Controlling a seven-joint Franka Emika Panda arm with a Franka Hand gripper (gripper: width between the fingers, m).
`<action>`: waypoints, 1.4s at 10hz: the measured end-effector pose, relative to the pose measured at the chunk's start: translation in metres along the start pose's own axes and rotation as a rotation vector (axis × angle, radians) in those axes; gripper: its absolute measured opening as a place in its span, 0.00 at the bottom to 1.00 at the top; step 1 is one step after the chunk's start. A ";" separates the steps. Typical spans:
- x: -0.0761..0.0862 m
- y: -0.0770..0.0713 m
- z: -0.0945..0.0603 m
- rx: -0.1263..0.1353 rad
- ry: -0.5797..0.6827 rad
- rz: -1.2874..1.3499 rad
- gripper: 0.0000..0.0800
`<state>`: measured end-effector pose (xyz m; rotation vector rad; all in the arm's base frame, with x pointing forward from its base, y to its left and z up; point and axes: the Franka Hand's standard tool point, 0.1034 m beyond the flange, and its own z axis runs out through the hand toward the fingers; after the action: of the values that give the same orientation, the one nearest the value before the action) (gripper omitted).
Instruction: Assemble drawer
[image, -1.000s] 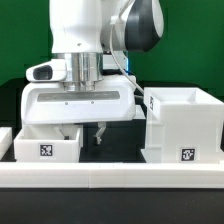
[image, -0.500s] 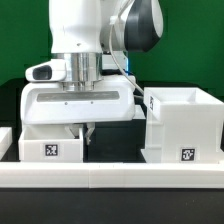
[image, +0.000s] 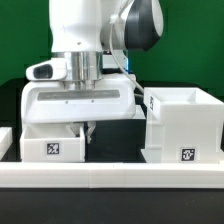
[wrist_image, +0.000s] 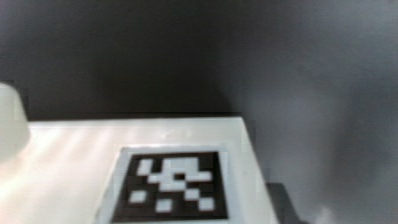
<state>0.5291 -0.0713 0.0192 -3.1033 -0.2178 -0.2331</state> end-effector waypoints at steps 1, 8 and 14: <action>-0.002 0.000 -0.009 0.003 0.001 -0.020 0.05; -0.008 -0.002 -0.020 0.000 -0.007 -0.303 0.05; -0.011 -0.013 -0.015 0.007 -0.045 -0.796 0.05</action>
Offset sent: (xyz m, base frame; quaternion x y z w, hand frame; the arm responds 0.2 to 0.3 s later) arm 0.0000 0.0000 0.0000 0.0000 0.0000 -0.0650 0.9979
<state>0.5143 -0.0605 0.0323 -2.8308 -1.4299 -0.1620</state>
